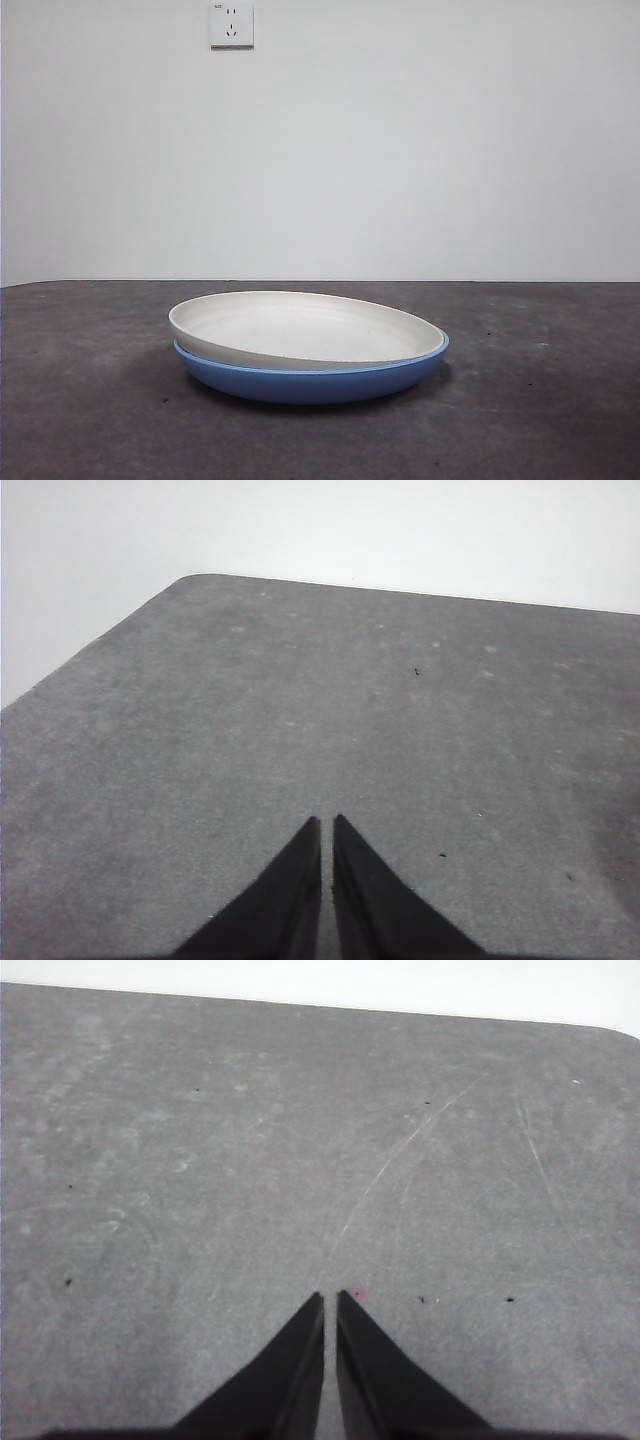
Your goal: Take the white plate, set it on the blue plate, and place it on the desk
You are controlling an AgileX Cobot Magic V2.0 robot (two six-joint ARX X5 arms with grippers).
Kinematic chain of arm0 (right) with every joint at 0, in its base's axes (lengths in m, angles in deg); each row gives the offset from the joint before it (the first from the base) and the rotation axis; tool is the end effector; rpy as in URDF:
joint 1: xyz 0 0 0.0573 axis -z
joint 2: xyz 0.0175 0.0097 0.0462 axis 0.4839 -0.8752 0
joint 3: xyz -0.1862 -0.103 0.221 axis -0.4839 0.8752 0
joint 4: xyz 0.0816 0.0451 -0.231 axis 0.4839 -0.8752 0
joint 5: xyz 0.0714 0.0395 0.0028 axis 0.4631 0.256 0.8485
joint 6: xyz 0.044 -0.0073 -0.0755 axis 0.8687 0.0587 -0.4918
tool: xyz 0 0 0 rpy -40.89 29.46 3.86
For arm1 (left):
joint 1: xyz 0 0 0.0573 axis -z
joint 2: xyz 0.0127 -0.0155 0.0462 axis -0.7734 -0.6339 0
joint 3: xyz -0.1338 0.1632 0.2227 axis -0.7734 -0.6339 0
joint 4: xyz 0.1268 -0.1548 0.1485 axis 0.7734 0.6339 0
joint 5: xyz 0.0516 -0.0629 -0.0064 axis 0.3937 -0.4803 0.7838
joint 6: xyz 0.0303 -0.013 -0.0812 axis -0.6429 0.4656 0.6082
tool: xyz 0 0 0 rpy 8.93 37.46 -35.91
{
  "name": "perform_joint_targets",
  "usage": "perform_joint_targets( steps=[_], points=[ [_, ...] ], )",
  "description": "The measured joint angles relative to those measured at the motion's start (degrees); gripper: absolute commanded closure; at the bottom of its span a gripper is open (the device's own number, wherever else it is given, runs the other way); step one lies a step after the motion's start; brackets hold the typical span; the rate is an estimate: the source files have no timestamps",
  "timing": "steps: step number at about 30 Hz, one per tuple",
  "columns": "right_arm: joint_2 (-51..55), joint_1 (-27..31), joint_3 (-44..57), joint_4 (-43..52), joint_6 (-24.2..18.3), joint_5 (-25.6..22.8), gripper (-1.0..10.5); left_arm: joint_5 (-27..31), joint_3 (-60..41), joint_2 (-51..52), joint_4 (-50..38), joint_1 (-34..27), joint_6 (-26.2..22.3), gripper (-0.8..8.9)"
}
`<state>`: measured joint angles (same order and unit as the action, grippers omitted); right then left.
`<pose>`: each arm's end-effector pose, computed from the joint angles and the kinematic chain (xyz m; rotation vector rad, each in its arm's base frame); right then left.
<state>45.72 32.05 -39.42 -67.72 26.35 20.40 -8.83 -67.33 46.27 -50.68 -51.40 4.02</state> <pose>0.0892 -0.0065 0.1430 -0.0233 0.2547 -0.0723 0.0942 0.0049 0.1499 -0.0701 0.1507 0.0677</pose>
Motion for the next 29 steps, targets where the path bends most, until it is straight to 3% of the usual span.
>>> perform_joint_targets(
  steps=[11, 29],
  points=[
    [0.0, 0.0, 0.0, 0.2, -0.7, 2.8, 9.3, 0.0, 0.0, 0.0, 0.0, 0.0, 0.0, 7.93],
    [0.0, 0.0, 0.1, 1.5, -1.5, 2.8, 9.3, 0.0, 0.0, 0.0, 0.0, 0.0, 0.0, 7.93]
  ],
)
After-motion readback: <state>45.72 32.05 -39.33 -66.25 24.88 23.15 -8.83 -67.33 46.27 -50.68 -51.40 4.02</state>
